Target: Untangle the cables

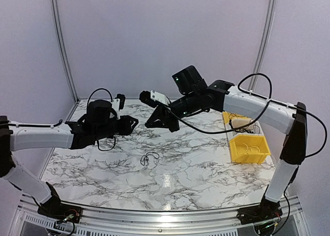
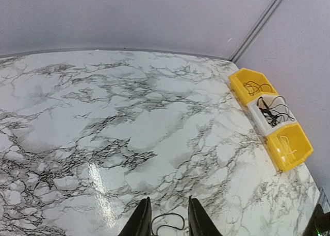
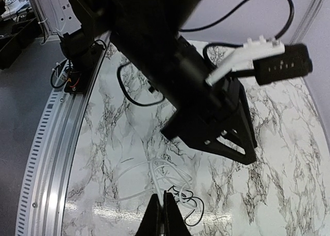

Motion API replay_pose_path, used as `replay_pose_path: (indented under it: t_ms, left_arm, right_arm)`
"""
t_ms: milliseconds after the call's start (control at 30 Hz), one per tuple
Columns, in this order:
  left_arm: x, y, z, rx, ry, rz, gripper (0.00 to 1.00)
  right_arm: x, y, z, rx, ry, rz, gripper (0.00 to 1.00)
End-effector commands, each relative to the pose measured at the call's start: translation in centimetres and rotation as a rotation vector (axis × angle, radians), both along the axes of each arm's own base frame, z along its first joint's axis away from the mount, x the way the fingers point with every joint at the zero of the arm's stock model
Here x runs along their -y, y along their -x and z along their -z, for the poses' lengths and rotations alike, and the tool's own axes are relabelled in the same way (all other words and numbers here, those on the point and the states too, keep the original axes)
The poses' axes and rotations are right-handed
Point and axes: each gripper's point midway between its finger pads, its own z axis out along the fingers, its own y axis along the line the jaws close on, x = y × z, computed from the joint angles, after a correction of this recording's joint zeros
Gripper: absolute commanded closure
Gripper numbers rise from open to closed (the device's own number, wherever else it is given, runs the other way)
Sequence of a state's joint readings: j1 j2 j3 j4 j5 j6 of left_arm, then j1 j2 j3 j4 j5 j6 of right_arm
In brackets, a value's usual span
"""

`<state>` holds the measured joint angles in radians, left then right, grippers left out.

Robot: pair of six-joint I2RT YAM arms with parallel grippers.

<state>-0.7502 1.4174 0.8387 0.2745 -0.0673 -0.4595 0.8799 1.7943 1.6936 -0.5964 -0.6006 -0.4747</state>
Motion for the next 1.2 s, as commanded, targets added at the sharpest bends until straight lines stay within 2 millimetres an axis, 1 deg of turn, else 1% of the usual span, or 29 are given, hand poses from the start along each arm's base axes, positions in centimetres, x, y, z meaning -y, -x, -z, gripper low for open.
replay_pose_path:
  t_ms: [0,100,200,300,333,400,467,567,633,700,800,900,1000,1100,1167]
  left_arm:
    - [-0.1,-3.8,1.6,0.063,-0.014,-0.141,0.77]
    - [-0.1,-4.7,5.7,0.012,-0.067,-0.166,0.8]
    - [-0.1,-4.7,9.0,-0.042,-0.098,-0.171,0.8]
    - [-0.4,-4.1,10.7,-0.075,-0.096,-0.174,0.79]
    - [-0.6,-3.9,11.0,-0.083,-0.094,-0.177,0.78]
    - [-0.9,-3.3,10.7,-0.083,-0.082,-0.17,0.74]
    - [-1.1,-2.6,9.6,-0.062,-0.064,-0.161,0.69]
    - [-1.8,-1.5,6.6,-0.005,-0.021,-0.155,0.59]
    - [-2.2,-0.6,4.2,0.045,0.018,-0.145,0.53]
    - [-2.4,0.5,1.0,0.118,0.061,-0.122,0.48]
    - [-2.1,2.1,-2.8,0.199,0.123,-0.069,0.44]
    - [-1.6,3.0,-5.6,0.236,0.197,-0.022,0.41]
    - [-0.8,3.2,-7.0,0.237,0.24,0.0,0.39]
    - [0.5,3.0,-7.4,0.231,0.247,0.031,0.36]
    - [1.5,2.8,-7.2,0.225,0.237,0.052,0.35]
  right_arm:
    - [1.1,2.1,-6.7,0.053,-0.111,-0.064,1.0]
    - [2.2,2.5,-10.0,0.115,-0.155,-0.064,1.0]
    - [3.4,2.4,-13.3,0.158,-0.204,-0.047,1.0]
    - [4.7,1.3,-15.7,0.201,-0.234,-0.004,1.0]
    - [5.1,0.8,-16.0,0.21,-0.235,0.016,1.0]
    - [6.1,-0.8,-15.9,0.221,-0.226,0.066,1.0]
    - [6.6,-2.1,-15.3,0.226,-0.211,0.121,1.0]
    - [6.9,-4.0,-13.9,0.234,-0.184,0.212,1.0]
    - [6.9,-5.2,-12.8,0.234,-0.166,0.27,1.0]
    - [7.0,-6.2,-11.4,0.233,-0.139,0.308,1.0]
    - [7.0,-7.2,-9.5,0.231,-0.098,0.342,1.0]
    - [6.7,-7.6,-8.1,0.227,-0.067,0.347,1.0]
    - [6.3,-7.8,-7.1,0.215,-0.05,0.343,1.0]
    - [5.7,-7.7,-6.4,0.207,-0.036,0.333,1.0]
    - [5.2,-7.4,-5.9,0.204,-0.027,0.325,1.0]
